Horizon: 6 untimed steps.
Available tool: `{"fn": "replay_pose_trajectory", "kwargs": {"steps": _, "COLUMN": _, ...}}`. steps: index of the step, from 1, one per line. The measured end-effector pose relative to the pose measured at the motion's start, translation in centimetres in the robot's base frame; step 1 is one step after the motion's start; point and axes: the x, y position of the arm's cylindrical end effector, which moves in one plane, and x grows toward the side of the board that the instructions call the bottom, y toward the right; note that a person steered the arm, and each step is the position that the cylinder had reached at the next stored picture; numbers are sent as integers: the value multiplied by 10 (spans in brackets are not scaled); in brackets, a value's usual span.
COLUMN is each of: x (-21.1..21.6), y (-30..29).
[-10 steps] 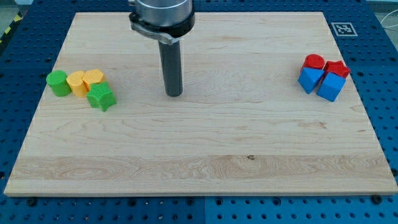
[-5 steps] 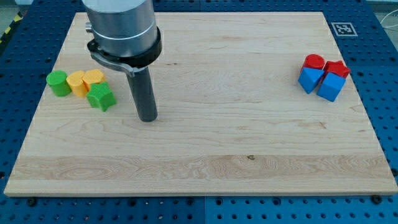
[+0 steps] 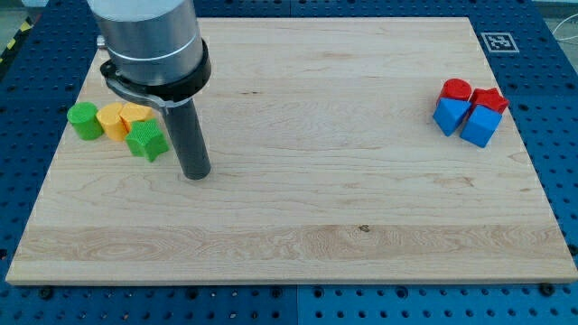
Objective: Push the yellow heart up a bit
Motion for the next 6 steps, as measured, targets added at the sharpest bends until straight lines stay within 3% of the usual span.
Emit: {"fn": "replay_pose_trajectory", "kwargs": {"steps": 6, "x": 4, "y": -54}}
